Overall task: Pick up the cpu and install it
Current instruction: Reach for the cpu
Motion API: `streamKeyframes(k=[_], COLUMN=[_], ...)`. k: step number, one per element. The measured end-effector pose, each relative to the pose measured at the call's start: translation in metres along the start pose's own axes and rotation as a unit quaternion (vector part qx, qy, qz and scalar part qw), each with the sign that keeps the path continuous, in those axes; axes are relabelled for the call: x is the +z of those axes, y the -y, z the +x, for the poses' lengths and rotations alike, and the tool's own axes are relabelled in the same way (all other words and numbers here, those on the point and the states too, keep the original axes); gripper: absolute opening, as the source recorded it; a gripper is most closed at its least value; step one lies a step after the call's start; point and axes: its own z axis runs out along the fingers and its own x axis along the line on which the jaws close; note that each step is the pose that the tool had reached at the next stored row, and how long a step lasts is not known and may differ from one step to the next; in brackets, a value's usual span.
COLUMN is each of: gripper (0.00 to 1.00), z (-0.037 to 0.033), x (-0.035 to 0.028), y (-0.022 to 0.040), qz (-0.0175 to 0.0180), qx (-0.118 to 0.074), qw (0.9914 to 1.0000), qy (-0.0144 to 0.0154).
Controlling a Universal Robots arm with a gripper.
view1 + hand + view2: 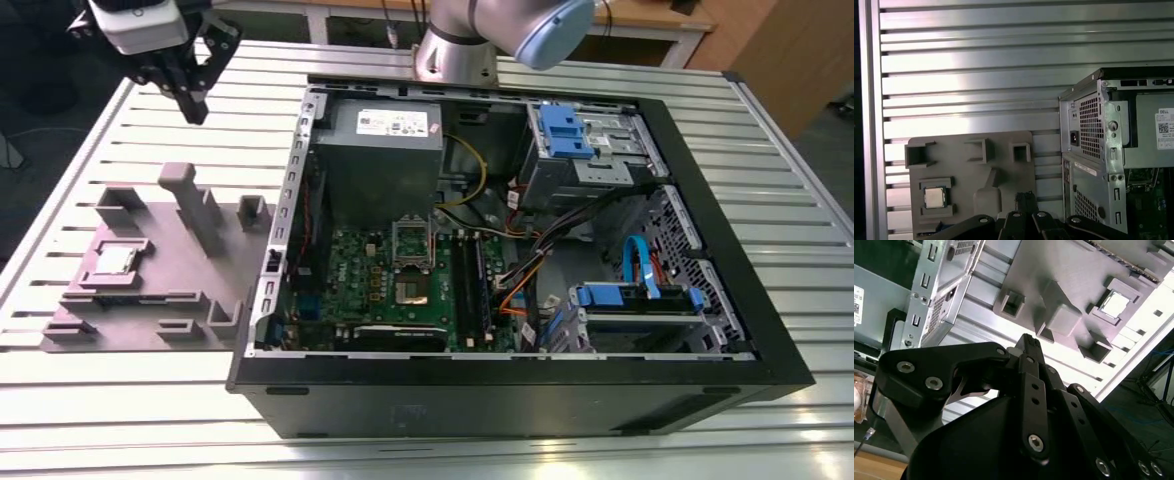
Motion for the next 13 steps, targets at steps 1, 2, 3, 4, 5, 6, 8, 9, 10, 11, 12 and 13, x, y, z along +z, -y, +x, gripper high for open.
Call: streamKeyframes(k=[1,2,3,4,5,6,8,9,10,11,12,13], gripper=[0.1,0.1,0.1,0.1,0.1,0.1,0.1,0.1,0.1,0.1,0.1,0.1], z=[0.0023,0.0047,0.007,0.0092,0.0114,0.0135,0.0177,0.0198,0.0219,0.0239,0.0258,0.0275], x=[0.0004,0.0008,0.0012,0.0015,0.0018,0.002,0.0024,0.0026,0.0028,0.003,0.0032,0.0034], y=[0.0002,0.0004,0.0006,0.0007,0.0009,0.0011,0.0015,0.0016,0.0018,0.002,0.0021,0.0022], qz=[0.0,0.0,0.0,0.0,0.0,0.0,0.0,0.0,0.0001,0.0001,0.0,0.0], qx=[0.0,0.0,0.0,0.0,0.0,0.0,0.0,0.0,0.0,0.0,0.0,0.0], qw=[1.0,1.0,1.0,1.0,1.0,1.0,1.0,1.0,1.0,1.0,1.0,1.0], qy=[0.0,0.0,0.0,0.0,0.0,0.0,0.0,0.0,0.0,0.0,0.0,0.0])
